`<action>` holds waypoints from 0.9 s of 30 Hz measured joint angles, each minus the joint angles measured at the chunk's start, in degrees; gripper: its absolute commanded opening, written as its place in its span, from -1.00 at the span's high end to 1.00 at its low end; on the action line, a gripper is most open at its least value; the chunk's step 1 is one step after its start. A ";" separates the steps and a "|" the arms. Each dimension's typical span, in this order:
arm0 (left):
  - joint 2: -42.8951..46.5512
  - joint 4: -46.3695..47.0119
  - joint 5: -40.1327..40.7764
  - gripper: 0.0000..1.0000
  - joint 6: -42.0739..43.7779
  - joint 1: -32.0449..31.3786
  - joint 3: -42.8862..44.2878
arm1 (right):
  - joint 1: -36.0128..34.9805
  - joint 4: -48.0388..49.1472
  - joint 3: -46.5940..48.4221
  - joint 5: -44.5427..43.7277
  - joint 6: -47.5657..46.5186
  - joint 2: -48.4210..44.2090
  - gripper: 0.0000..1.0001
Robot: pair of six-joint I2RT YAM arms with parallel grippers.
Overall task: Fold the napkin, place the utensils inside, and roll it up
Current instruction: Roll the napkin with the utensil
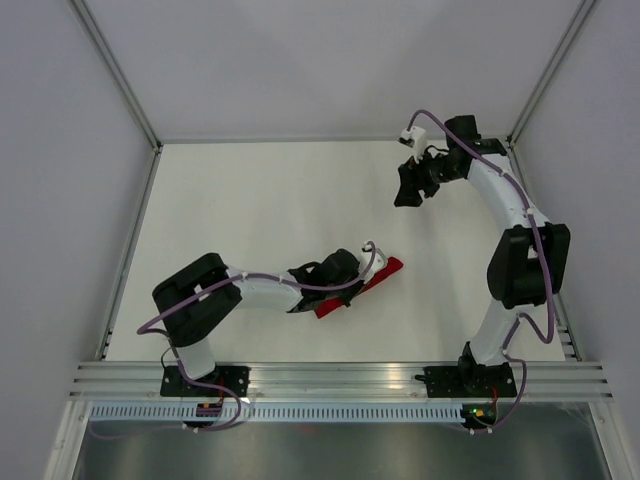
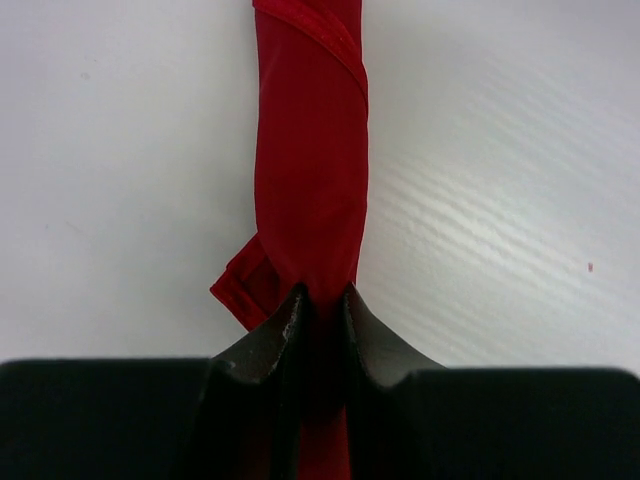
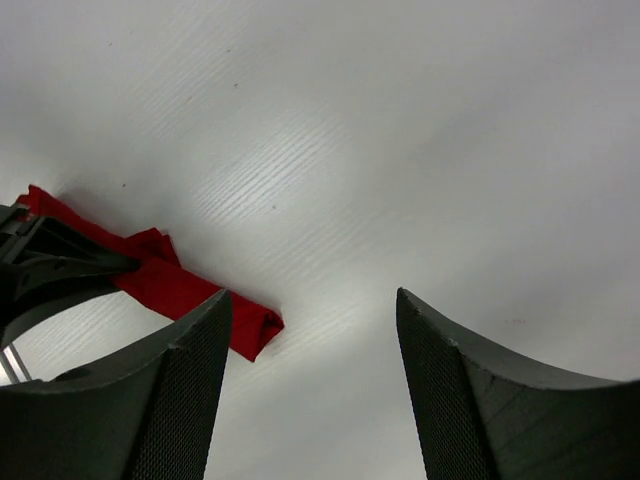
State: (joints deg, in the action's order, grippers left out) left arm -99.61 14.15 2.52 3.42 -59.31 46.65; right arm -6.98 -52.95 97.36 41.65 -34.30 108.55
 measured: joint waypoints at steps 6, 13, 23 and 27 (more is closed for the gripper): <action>-5.11 -2.54 1.64 0.95 -10.12 0.96 7.08 | 5.44 3.89 -4.94 -2.84 4.55 -9.31 -0.47; -10.05 -7.08 3.67 0.95 -23.78 2.86 14.86 | 11.78 4.44 -6.73 -2.86 6.80 -11.65 -0.47; -17.46 -12.35 6.75 0.95 -40.02 6.86 25.97 | 14.19 4.61 -12.50 -2.99 7.80 -14.01 -0.48; -20.94 -14.05 8.11 0.95 -45.88 7.91 31.08 | 14.21 5.29 -14.08 -3.17 8.50 -14.80 -0.48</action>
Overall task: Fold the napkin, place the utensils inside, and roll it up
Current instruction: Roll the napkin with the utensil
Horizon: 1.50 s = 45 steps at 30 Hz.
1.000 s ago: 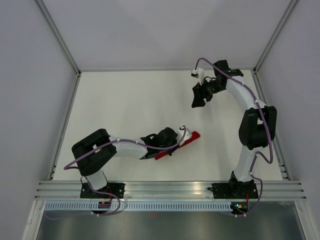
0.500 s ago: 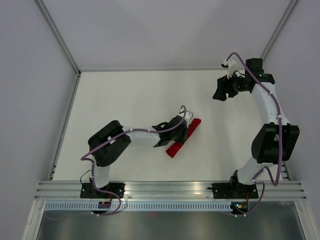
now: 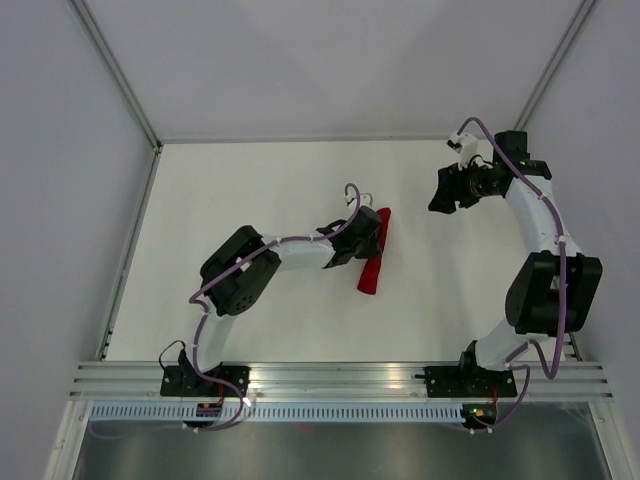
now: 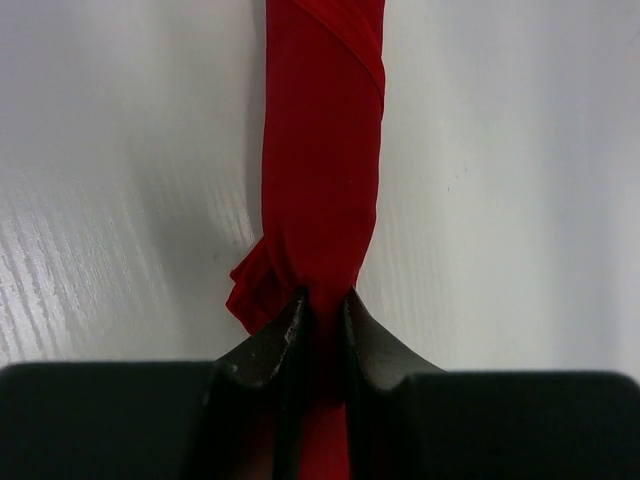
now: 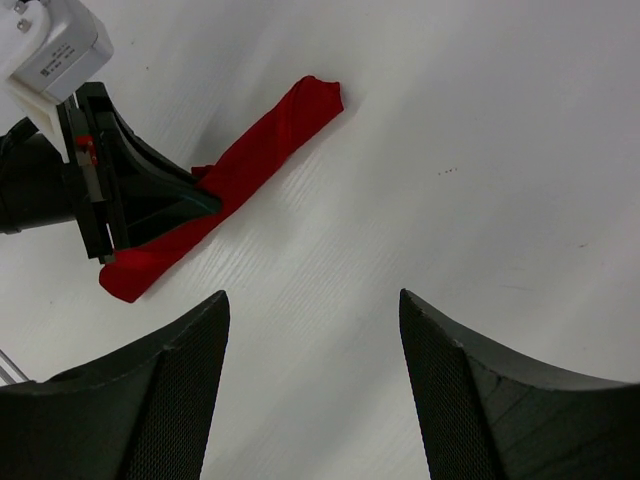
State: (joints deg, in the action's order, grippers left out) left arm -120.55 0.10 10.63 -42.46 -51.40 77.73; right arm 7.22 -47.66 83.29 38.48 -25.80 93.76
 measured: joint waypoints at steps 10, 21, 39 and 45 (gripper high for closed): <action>-2.45 -4.81 -2.23 0.95 -14.58 2.32 4.37 | 0.00 2.03 -2.58 -0.87 2.45 1.22 -0.46; -3.04 -4.17 -8.22 0.94 -19.52 4.57 4.04 | -4.46 5.16 -7.32 -3.82 4.13 3.98 -0.41; -3.50 1.60 -16.72 0.95 -19.47 6.71 1.46 | -9.84 13.46 -4.46 10.99 15.41 26.16 0.21; -3.80 3.50 -19.06 0.95 -19.47 7.39 0.72 | -9.84 19.61 -4.46 19.28 23.23 27.17 0.36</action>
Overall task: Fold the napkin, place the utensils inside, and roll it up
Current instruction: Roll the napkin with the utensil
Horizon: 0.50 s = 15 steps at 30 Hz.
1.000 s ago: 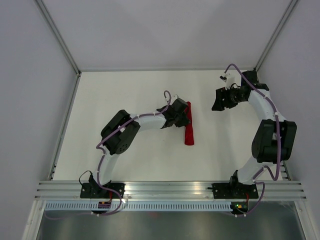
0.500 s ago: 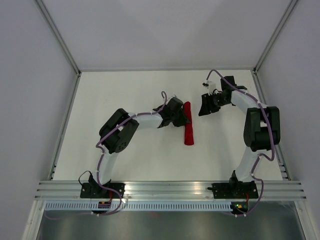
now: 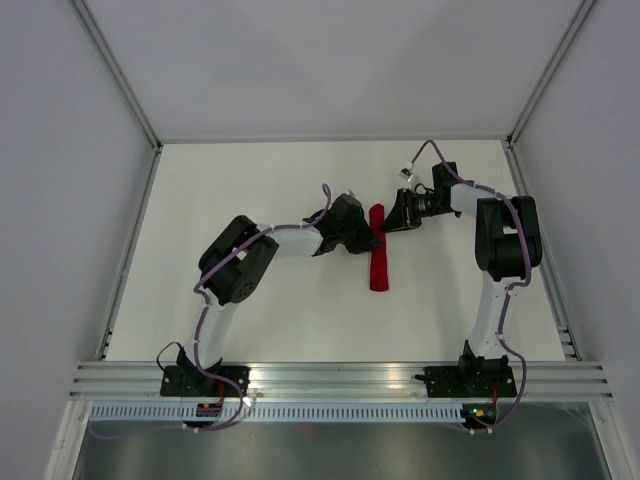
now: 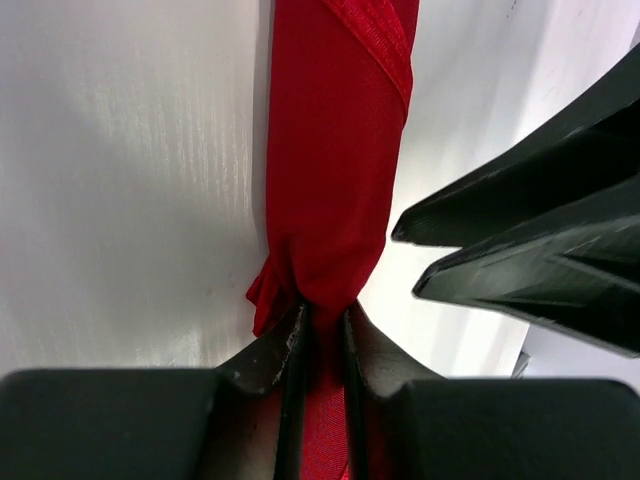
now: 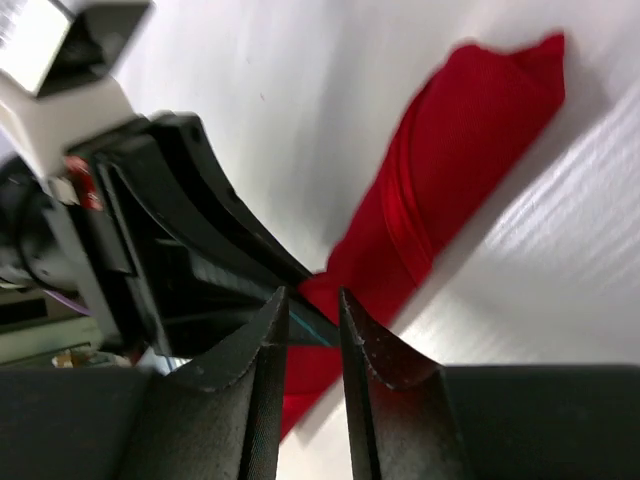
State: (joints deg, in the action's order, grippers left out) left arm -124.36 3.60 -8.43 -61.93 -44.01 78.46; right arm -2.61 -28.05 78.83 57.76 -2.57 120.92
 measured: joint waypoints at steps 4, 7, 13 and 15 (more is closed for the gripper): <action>-0.46 1.11 -1.42 0.95 0.00 0.22 -0.04 | 0.00 6.29 -0.04 3.06 6.12 0.02 0.38; -0.74 1.68 -2.32 0.95 0.00 0.33 -0.04 | -0.15 9.75 -0.04 4.28 8.98 0.66 0.42; -0.96 2.25 -3.50 0.86 0.00 0.61 -0.11 | -1.18 12.13 -0.04 4.00 11.23 3.74 0.50; -1.09 2.49 -3.89 0.72 0.00 0.66 -0.11 | -1.68 12.11 -0.02 3.56 11.28 4.74 0.53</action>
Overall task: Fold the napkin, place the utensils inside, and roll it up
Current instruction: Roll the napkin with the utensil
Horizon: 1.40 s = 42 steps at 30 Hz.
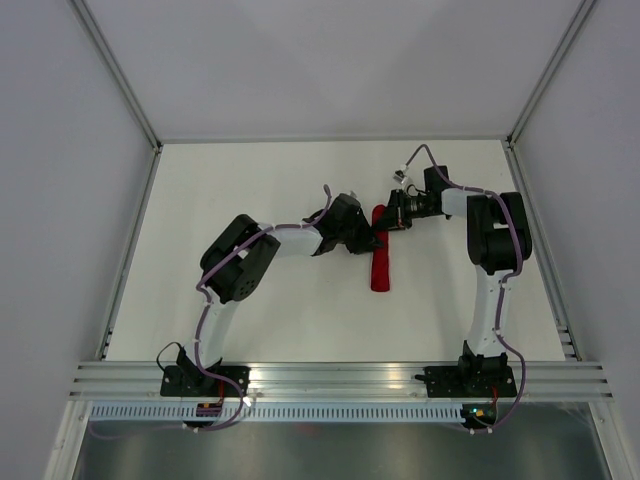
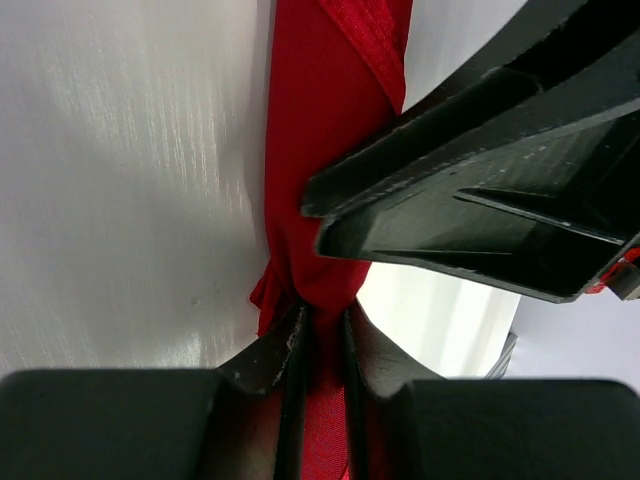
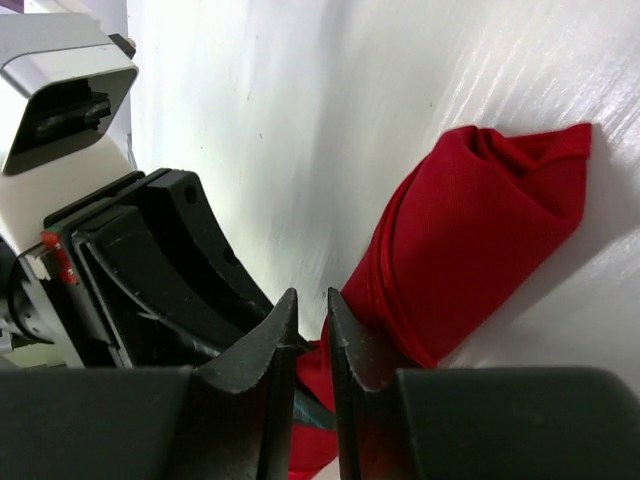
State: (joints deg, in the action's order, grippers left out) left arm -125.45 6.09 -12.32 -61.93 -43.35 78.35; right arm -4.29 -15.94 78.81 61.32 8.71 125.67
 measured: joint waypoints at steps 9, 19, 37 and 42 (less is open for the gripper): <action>0.83 3.21 -0.33 0.13 0.04 0.04 -2.45 | -0.76 -1.03 0.70 -2.99 -1.03 0.44 0.54; 3.45 3.61 1.07 0.10 0.70 -0.17 -5.70 | -1.33 -2.95 1.11 -3.74 -2.95 0.44 0.55; 5.51 1.25 4.46 0.08 3.93 -1.14 -6.67 | -1.97 -5.09 6.51 -5.09 -5.51 0.22 0.43; 5.51 0.55 4.96 0.07 3.93 -1.36 -6.21 | -1.92 -5.60 9.99 -6.38 -5.46 -2.95 0.39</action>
State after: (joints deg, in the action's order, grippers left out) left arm -119.94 6.63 -7.35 -58.00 -44.71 72.14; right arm -6.22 -21.54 88.79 54.94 3.25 122.72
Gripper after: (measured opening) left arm 0.458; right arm 0.297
